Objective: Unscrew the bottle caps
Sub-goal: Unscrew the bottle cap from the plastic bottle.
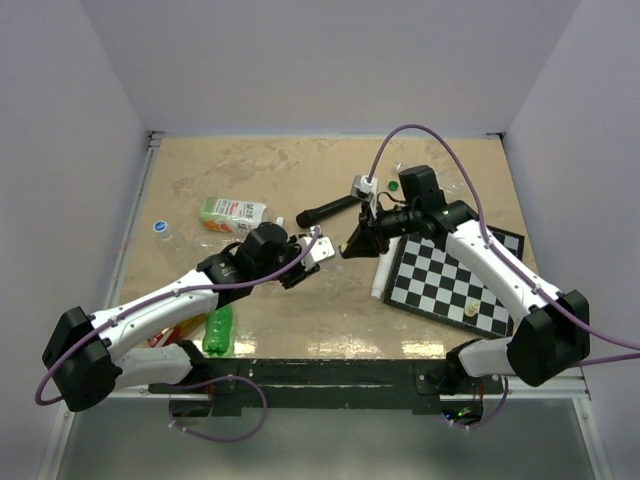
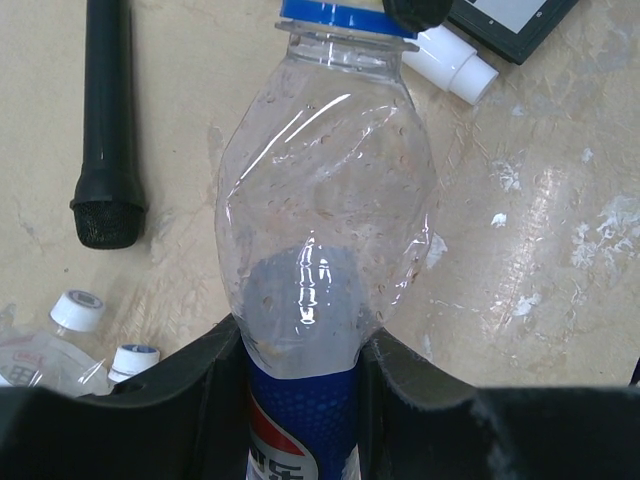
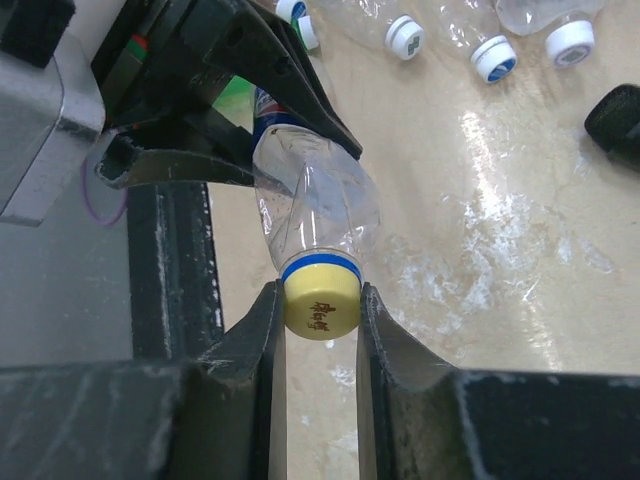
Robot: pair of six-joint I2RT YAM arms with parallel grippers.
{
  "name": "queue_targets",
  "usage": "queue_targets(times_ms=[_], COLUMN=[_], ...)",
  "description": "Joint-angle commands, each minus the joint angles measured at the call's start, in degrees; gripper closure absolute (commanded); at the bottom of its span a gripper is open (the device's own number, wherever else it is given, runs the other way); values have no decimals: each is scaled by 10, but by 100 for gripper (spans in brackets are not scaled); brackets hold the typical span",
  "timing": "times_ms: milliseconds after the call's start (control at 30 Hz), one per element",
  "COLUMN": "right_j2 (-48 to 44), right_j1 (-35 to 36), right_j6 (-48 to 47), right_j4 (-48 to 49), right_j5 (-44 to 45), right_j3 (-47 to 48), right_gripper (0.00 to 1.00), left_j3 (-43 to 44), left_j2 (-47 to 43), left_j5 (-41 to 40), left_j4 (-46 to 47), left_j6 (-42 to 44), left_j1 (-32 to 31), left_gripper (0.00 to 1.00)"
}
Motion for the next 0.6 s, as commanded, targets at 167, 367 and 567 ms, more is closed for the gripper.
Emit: queue_targets(times_ms=[167, 367, 567], right_j2=[21, -2, 3], right_j1=[8, 8, 7], right_j6=[-772, -1077, -1103], right_j4=[-349, -334, -318], right_j5=[-60, 19, -17], right_j3=[102, 65, 35], right_gripper=[100, 100, 100], left_j3=[4, 2, 0], left_j2=[-12, -13, -13], left_j5=[29, 35, 35], left_j4=[14, 15, 16], left_j6=[-4, -4, -4], left_j1=[3, 3, 2], left_gripper=[100, 100, 100])
